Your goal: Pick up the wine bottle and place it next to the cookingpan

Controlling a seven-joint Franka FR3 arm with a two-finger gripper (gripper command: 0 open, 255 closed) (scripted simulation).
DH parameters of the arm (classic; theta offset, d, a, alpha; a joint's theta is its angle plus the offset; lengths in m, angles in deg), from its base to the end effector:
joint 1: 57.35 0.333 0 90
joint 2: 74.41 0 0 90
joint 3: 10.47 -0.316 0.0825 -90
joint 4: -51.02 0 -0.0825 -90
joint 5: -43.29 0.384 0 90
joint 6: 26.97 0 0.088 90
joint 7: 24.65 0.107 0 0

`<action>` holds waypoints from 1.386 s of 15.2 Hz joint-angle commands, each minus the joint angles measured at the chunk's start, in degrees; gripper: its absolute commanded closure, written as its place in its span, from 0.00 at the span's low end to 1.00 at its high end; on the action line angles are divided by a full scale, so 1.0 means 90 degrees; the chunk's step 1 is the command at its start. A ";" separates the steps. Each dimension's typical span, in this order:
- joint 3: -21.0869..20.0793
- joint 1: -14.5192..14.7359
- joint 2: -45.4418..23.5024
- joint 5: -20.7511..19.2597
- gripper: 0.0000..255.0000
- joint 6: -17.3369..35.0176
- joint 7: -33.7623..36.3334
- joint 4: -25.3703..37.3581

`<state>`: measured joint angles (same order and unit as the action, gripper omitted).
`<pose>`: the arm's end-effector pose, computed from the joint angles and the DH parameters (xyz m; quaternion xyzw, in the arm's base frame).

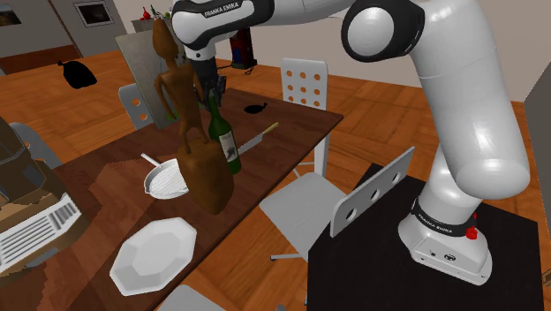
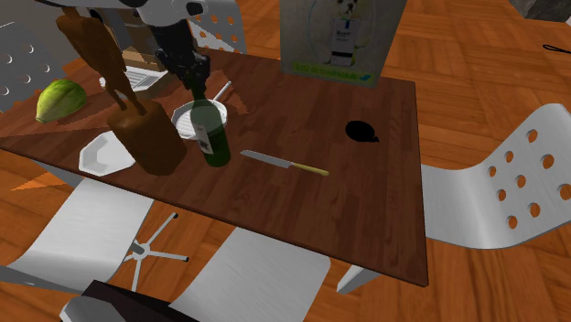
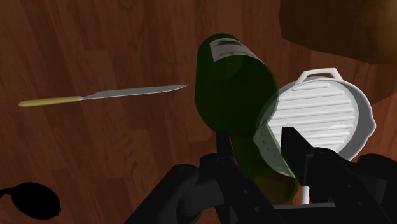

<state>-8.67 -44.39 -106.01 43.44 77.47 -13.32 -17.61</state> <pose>0.7091 0.1459 0.4718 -0.9993 -0.0009 -0.0375 0.0005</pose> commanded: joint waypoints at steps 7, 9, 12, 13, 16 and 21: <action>0.0000 -0.0001 0.0002 0.0000 0.00 0.0009 -0.0001 -0.0004; 0.0000 -0.0001 0.0001 0.0000 0.00 0.0009 -0.0001 -0.0004; 0.0001 -0.0002 0.0010 0.0000 0.00 -0.0413 -0.0001 0.0409; 0.0000 -0.0003 -0.0008 0.0000 0.00 -0.0639 -0.0001 0.0653; 0.0000 -0.0004 -0.0032 0.0001 0.00 -0.0823 -0.0001 0.0862; 0.0000 -0.0004 -0.0035 0.0001 0.00 -0.0825 -0.0001 0.0866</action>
<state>-8.67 -44.42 -106.31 43.45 70.07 -13.33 -9.84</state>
